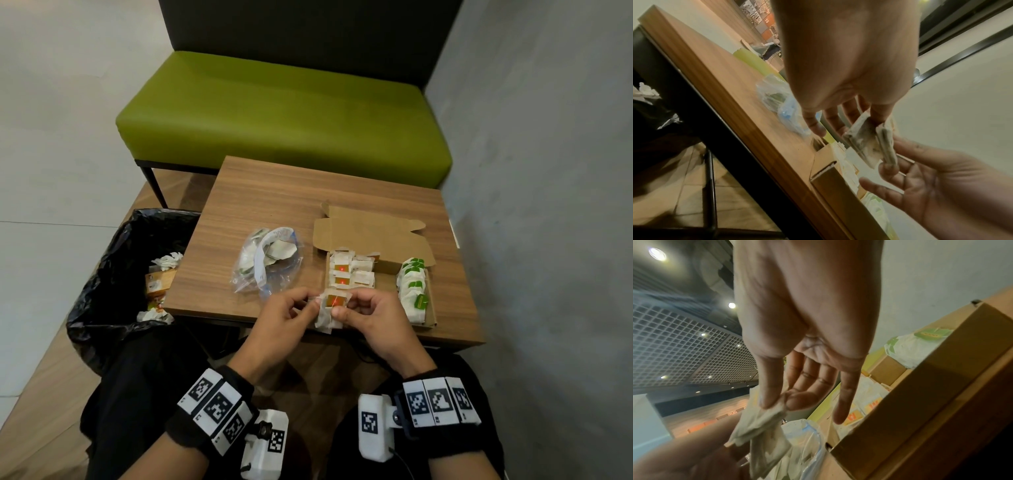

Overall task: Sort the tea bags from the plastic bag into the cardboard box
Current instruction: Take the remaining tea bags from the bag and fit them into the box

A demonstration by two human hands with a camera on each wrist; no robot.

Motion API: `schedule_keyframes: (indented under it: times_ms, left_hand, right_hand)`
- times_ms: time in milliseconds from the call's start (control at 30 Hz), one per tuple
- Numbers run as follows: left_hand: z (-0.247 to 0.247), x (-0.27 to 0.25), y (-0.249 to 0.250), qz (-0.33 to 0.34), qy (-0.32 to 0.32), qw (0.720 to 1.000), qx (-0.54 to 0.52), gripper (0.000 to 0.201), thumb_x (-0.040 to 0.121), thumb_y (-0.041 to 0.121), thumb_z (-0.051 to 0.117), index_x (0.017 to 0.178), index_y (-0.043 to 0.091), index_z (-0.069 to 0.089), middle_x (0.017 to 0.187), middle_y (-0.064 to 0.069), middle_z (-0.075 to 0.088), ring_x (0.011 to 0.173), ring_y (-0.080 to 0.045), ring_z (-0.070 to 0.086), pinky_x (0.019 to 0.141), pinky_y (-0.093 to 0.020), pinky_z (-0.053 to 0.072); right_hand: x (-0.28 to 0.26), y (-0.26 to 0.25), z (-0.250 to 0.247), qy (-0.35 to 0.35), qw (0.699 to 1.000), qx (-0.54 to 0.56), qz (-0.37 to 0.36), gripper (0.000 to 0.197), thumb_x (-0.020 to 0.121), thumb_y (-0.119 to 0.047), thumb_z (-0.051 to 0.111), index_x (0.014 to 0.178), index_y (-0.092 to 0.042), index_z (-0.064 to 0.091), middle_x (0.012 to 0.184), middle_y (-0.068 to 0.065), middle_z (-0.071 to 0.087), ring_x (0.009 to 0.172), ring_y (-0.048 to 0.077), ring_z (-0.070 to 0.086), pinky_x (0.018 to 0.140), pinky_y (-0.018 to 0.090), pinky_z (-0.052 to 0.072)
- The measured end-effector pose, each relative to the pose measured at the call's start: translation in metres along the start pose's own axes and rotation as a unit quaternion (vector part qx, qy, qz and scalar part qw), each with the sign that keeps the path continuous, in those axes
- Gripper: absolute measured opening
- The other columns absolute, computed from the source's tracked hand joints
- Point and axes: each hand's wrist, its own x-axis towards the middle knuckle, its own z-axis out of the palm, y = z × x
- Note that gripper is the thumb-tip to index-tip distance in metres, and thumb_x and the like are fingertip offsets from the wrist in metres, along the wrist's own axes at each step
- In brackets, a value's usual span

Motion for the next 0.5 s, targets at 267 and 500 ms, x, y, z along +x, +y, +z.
schedule_keyframes:
  times_ms: [267, 500]
  left_hand:
    - [0.003, -0.002, -0.004, -0.021, 0.001, 0.999, -0.028, 0.020, 0.098, 0.024, 0.058, 0.116, 0.023, 0.067, 0.105, 0.002, 0.072, 0.097, -0.012, 0.068, 0.085, -0.036, 0.058]
    - [0.010, 0.010, -0.007, 0.011, 0.022, 0.994, 0.108, 0.027, 0.096, 0.025, 0.061, 0.122, 0.031, 0.063, 0.107, 0.013, 0.065, 0.091, -0.002, 0.060, 0.071, -0.017, 0.049]
  right_hand:
    - [-0.006, 0.002, 0.003, 0.027, 1.000, 0.000, 0.014, 0.011, 0.082, -0.007, 0.078, 0.089, -0.016, 0.078, 0.090, 0.001, 0.078, 0.086, 0.010, 0.072, 0.074, 0.023, 0.056]
    - [0.001, -0.007, -0.020, 0.104, 0.989, -0.100, 0.020, 0.009, 0.084, -0.017, 0.077, 0.091, -0.022, 0.074, 0.086, 0.003, 0.075, 0.078, 0.018, 0.071, 0.063, 0.032, 0.059]
